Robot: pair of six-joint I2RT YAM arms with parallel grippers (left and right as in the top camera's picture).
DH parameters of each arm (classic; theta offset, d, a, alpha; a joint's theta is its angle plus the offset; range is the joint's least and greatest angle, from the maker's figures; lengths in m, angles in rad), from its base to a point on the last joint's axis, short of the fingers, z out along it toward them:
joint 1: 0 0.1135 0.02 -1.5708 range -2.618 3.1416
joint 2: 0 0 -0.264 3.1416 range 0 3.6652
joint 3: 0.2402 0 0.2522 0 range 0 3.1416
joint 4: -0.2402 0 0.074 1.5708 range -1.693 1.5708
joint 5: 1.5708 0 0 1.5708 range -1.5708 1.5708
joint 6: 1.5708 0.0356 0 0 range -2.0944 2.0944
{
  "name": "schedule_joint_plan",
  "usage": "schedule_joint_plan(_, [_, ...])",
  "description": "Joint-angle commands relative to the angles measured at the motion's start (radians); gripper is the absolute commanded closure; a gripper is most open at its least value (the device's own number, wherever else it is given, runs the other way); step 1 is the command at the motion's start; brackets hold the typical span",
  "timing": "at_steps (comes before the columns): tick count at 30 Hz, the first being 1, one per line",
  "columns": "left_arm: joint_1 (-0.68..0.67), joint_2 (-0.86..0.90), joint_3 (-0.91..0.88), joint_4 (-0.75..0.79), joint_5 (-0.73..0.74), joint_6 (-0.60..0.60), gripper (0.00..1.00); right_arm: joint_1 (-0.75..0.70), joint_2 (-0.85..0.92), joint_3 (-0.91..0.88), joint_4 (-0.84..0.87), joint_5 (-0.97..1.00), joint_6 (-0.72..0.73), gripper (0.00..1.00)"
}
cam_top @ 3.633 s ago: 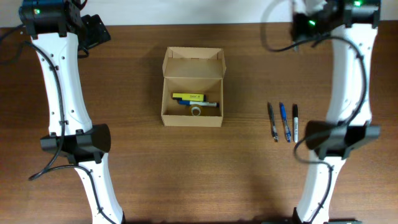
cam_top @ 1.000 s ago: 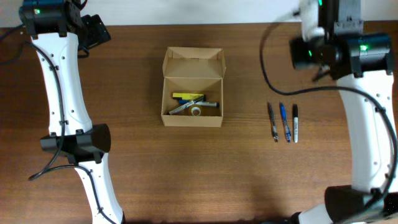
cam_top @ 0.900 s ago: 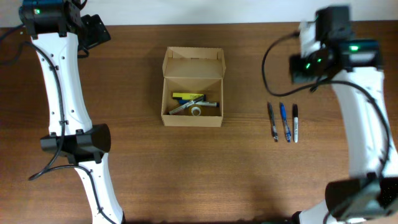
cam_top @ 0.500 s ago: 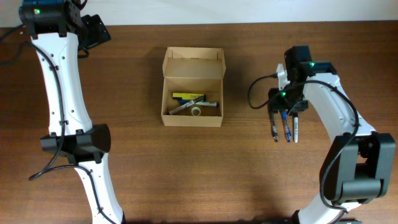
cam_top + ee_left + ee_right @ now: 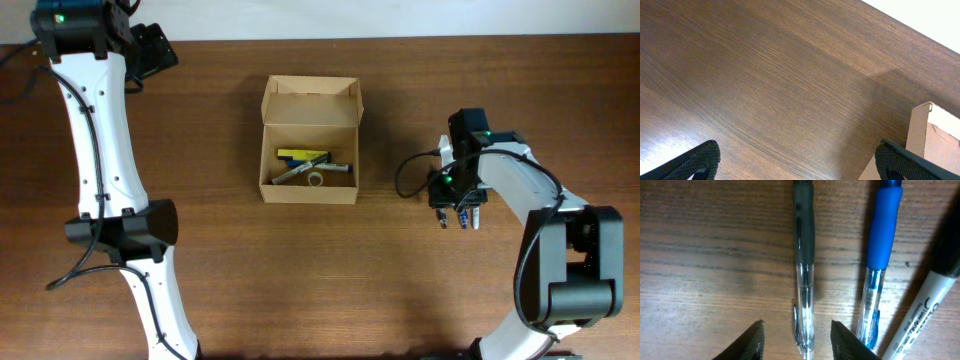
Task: Pack container
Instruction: 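Grasp the black pen with the right gripper and lift it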
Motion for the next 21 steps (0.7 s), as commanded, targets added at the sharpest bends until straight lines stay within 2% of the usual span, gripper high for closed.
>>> schedule_joint_plan(1, [0.003, 0.003, 0.012, -0.003, -0.004, 0.005, 0.0, 0.005, 0.01, -0.007, 0.011, 0.014, 0.005, 0.59])
schedule_joint_plan(12, [0.003, 0.003, 0.012, -0.003, -0.004, 0.005, 0.0, 0.005, 0.1, -0.006, 0.048, 0.05, 0.005, 0.61])
schedule_joint_plan(16, [0.003, 0.003, 0.012, -0.003, -0.004, 0.005, 0.0, 0.005, 0.13, -0.006, 0.052, 0.066, 0.013, 0.71])
schedule_joint_plan(18, [0.003, 0.003, 0.012, -0.003, -0.004, 0.005, 0.0, 0.005, 0.133, -0.006, 0.052, 0.066, 0.013, 0.92])
schedule_joint_plan(19, [0.003, 0.003, 0.012, -0.003, -0.004, 0.005, 0.0, 0.005, 0.133, -0.006, 0.054, 0.066, 0.013, 0.96])
schedule_joint_plan(21, [0.003, 0.003, 0.012, -0.003, -0.004, 0.005, 0.0, 0.005, 0.133, -0.003, 0.055, 0.066, 0.013, 0.96])
